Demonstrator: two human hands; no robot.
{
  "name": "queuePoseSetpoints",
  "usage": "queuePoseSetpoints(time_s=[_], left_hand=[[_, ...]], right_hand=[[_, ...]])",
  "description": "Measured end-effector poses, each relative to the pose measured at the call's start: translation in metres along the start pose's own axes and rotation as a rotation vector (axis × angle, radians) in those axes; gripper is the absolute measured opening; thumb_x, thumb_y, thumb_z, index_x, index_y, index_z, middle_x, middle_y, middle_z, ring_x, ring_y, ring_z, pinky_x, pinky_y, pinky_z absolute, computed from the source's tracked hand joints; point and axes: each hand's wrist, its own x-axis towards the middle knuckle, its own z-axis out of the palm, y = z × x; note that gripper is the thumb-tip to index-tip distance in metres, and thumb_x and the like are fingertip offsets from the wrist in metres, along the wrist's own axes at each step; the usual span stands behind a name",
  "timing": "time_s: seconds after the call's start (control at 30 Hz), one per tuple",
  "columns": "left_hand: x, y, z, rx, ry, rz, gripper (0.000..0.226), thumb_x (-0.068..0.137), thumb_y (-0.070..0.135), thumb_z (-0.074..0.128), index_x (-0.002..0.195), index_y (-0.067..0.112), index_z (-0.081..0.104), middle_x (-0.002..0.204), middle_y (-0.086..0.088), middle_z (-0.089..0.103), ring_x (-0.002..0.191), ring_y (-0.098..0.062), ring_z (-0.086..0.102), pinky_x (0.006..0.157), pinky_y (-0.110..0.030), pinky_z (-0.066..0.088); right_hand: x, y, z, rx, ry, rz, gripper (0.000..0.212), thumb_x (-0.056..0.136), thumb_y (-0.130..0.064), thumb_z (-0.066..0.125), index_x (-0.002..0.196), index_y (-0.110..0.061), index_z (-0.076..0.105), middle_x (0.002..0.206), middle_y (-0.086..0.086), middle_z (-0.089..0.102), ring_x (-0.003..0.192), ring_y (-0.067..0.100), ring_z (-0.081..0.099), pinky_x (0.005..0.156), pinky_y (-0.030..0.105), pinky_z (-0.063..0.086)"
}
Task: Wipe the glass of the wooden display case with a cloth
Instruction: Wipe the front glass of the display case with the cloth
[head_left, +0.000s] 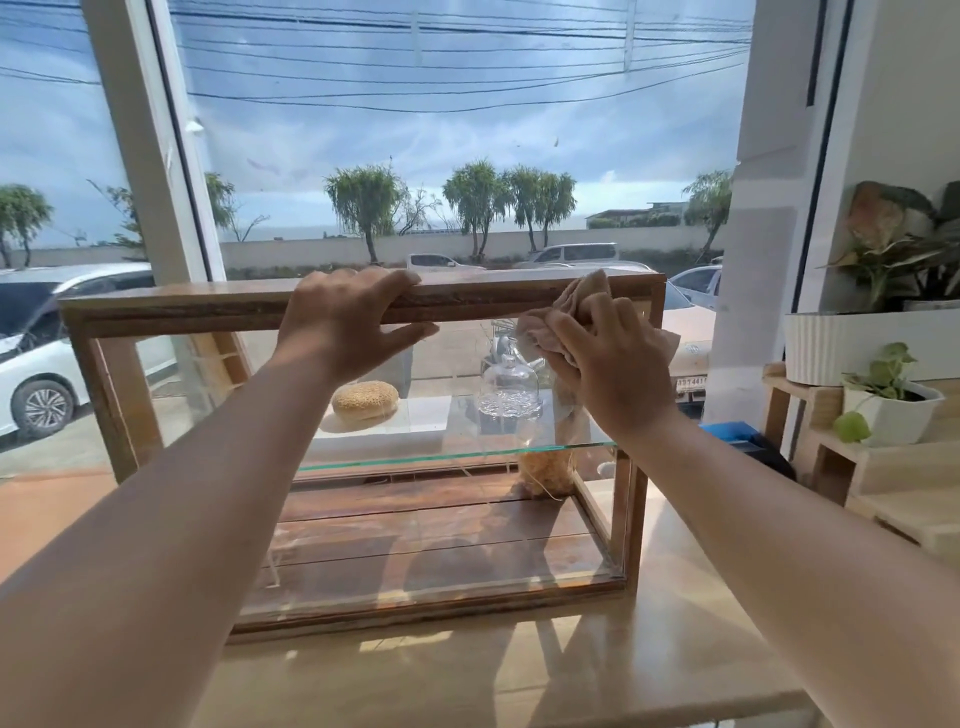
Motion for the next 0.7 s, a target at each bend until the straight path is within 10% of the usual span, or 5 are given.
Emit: queuePoseSetpoints(time_s=[0.7], left_hand=[[0.0, 0.004, 0.006, 0.062, 0.081, -0.019, 0.054, 0.084, 0.071, 0.046, 0.113, 0.026, 0.057, 0.09, 0.0, 0.068, 0.078, -0.028, 0.067, 0.07, -0.039, 0.045]], right_hand=[[-0.018, 0.02, 0.003, -0.008, -0.033, -0.003, 0.019, 0.096, -0.031, 0.053, 0.1, -0.012, 0.053, 0.095, 0.009, 0.057, 0.084, 0.027, 0.056, 0.06, 0.038, 0.051]])
